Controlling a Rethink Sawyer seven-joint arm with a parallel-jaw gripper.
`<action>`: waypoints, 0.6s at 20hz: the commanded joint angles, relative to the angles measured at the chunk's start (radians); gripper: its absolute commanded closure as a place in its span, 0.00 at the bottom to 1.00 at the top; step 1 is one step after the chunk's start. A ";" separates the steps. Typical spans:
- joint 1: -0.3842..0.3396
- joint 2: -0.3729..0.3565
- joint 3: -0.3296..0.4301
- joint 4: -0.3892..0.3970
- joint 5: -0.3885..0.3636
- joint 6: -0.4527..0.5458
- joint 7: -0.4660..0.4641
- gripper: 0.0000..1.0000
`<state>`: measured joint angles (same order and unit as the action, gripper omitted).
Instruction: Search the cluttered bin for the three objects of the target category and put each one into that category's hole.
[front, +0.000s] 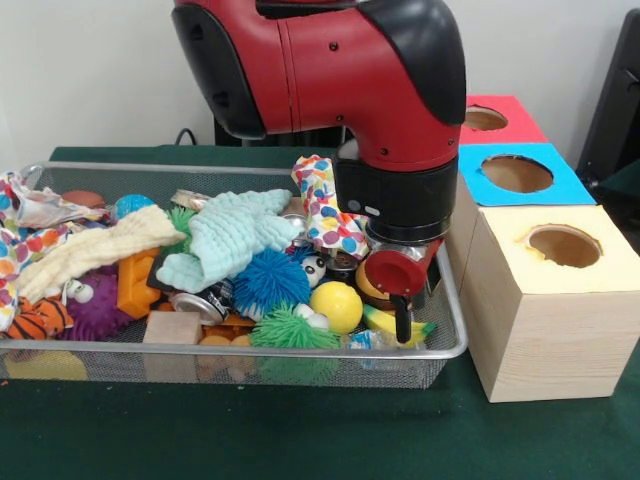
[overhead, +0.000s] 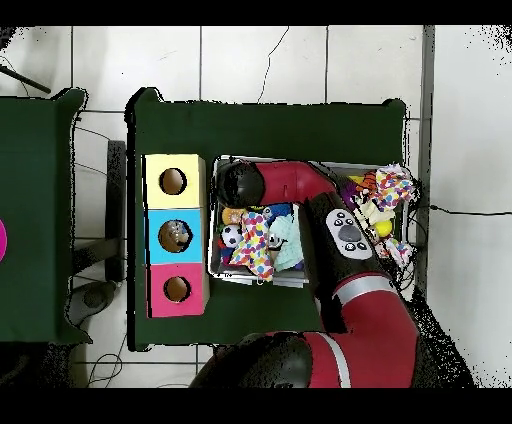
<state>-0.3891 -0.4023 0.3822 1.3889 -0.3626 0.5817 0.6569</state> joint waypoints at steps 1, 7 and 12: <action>-0.029 0.070 0.012 0.018 -0.027 -0.022 0.096 0.00; -0.048 0.103 0.026 0.005 -0.036 -0.046 0.074 0.00; -0.088 0.162 0.036 -0.013 -0.060 -0.078 0.036 0.00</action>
<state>-0.4332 -0.3291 0.3835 1.3888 -0.3635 0.5681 0.6571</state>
